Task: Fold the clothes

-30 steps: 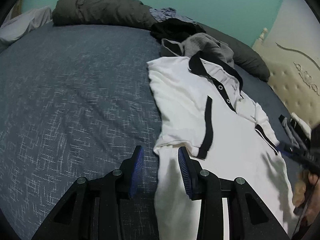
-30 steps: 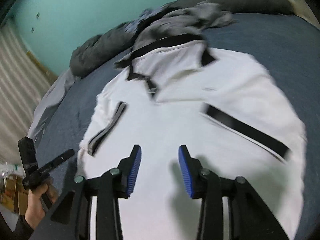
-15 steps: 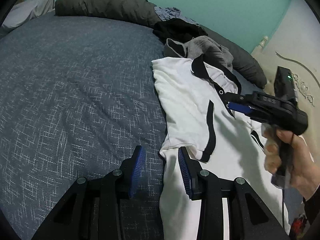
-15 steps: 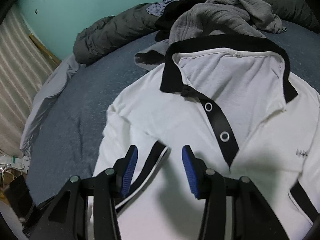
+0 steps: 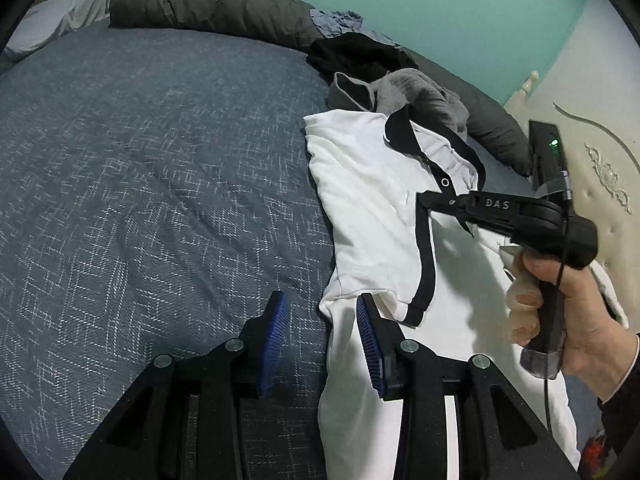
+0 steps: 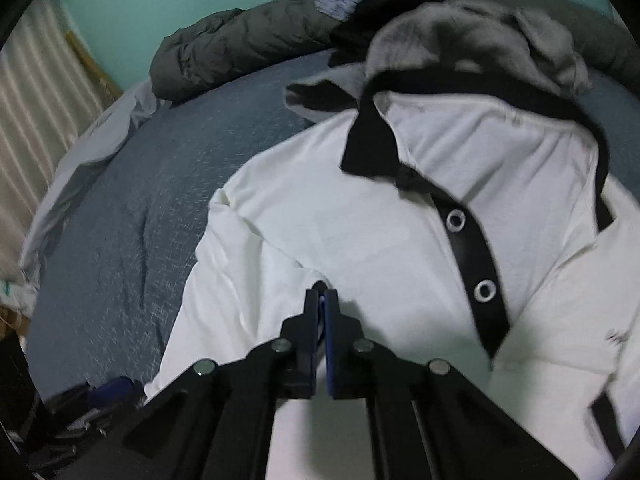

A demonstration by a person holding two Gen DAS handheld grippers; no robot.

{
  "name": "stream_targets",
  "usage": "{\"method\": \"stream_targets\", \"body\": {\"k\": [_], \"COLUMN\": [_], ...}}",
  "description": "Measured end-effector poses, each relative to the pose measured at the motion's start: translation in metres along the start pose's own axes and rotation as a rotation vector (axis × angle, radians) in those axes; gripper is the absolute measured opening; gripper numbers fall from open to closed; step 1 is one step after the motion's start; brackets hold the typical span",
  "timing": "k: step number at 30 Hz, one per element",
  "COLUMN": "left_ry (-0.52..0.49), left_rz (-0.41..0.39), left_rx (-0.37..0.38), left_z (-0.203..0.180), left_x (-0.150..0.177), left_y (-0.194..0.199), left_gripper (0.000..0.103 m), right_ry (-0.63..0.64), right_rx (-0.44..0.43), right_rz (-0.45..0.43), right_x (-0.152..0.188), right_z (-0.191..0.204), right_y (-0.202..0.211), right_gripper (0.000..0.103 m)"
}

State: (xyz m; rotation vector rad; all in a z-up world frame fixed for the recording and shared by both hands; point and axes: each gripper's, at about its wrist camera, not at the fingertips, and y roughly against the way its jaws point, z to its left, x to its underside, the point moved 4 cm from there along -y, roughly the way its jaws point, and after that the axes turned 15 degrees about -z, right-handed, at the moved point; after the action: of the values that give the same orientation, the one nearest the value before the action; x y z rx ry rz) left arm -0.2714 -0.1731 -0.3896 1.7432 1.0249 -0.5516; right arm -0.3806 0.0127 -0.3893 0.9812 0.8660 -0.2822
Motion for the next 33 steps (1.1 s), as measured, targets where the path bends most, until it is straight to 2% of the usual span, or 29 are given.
{"method": "stream_targets", "body": {"k": [1,4,8,13,18,22,26,28,31,33], "left_ry": [-0.001,0.003,0.007,0.011,0.018,0.016,0.026,0.041,0.045,0.046], "left_rz": [-0.001,-0.005,0.001,0.002,0.012,0.008,0.011,0.012,0.011,0.013], "left_rx": [0.0,0.0,0.003,0.005,0.012,0.044,0.075,0.09,0.096,0.094], "left_z": [0.0,0.0,-0.001,0.001,0.002,-0.004,-0.009,-0.01,-0.01,-0.009], "left_x": [0.0,-0.001,0.002,0.002,0.003,0.002,0.001,0.001,-0.001,-0.001], "left_y": [0.0,0.0,-0.001,-0.001,-0.005,-0.01,-0.016,-0.02,-0.025,-0.028], "left_gripper": [0.039,0.039,0.039,0.039,0.039,0.039,0.039,0.039,0.039,0.038], "right_ry": [0.031,-0.008,-0.06,-0.115,-0.128,-0.125,-0.111,-0.077,-0.021,0.029], "right_rx": [0.024,0.067,0.138,0.074,0.071,0.108,0.1,0.06,-0.004,-0.046], "right_rz": [-0.009,-0.027,0.021,0.012,-0.019,-0.059,-0.071,-0.062,-0.043,-0.008], "right_x": [-0.002,-0.004,0.009,0.014,0.008,-0.001,-0.015,-0.028,-0.046,-0.056], "right_z": [0.002,-0.003,-0.019,-0.028,-0.03,-0.035,-0.034,-0.02,0.002,0.022], "right_y": [0.006,0.025,0.023,0.016,0.019,0.027,0.031,0.026,0.016,0.0], "right_gripper": [0.002,0.002,0.002,0.003,0.006,0.012,0.023,0.025,0.037,0.038]}}
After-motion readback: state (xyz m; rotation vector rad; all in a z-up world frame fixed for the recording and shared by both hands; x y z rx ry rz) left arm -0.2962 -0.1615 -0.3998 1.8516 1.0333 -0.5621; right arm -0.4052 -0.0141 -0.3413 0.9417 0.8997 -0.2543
